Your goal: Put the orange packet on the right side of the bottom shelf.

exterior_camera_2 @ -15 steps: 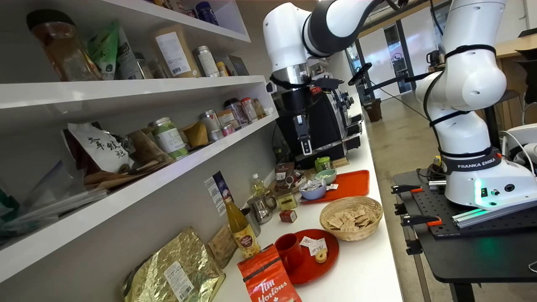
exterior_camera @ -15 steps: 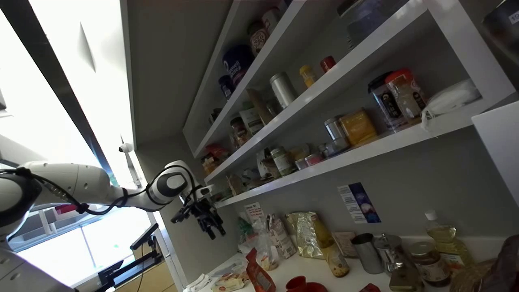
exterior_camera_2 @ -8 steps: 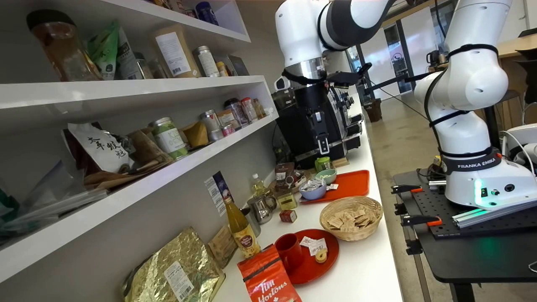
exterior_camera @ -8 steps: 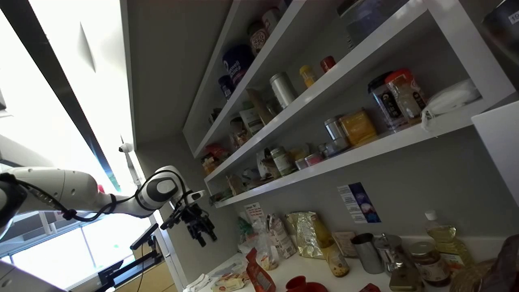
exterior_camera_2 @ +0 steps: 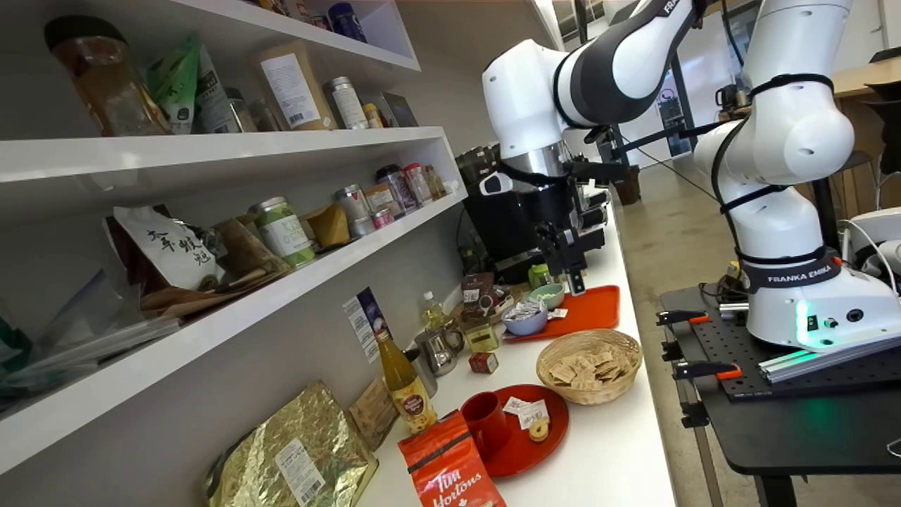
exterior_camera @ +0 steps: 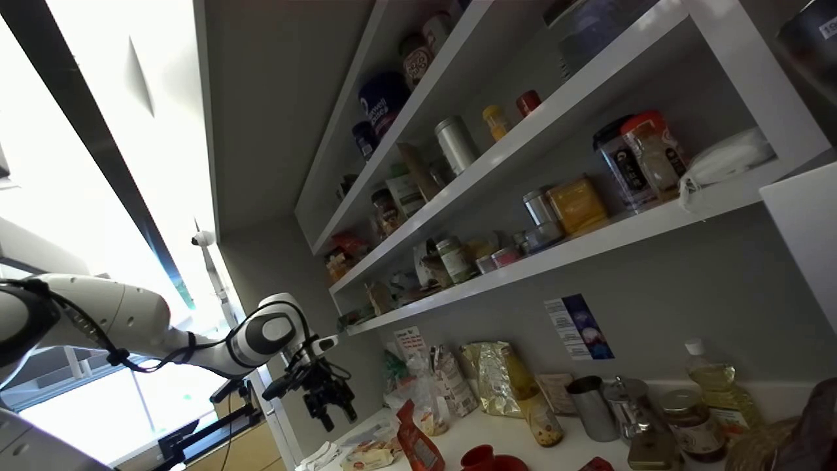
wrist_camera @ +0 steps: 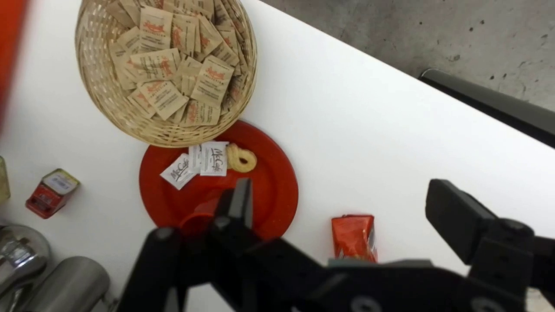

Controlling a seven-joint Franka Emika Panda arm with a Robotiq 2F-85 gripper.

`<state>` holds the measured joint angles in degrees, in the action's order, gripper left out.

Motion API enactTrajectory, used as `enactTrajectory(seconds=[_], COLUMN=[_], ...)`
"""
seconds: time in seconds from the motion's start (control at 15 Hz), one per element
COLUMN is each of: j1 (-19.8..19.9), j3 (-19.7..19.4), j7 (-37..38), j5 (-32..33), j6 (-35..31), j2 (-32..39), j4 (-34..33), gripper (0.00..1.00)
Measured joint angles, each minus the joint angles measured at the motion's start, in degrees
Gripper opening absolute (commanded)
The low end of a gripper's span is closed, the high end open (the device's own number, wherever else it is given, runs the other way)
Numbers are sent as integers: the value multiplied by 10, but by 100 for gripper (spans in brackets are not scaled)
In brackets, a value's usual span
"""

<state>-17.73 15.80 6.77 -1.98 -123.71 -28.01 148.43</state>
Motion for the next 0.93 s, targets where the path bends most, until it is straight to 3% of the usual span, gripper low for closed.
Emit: enactTrajectory(seconds=[0.53,0.93], j1=[-42,-59], j3=[-1,10], j7=[-104,-107], j5=[-61,-79], j6=[-71,-341], j2=[84,136], j4=[42,93], gripper=[100,100])
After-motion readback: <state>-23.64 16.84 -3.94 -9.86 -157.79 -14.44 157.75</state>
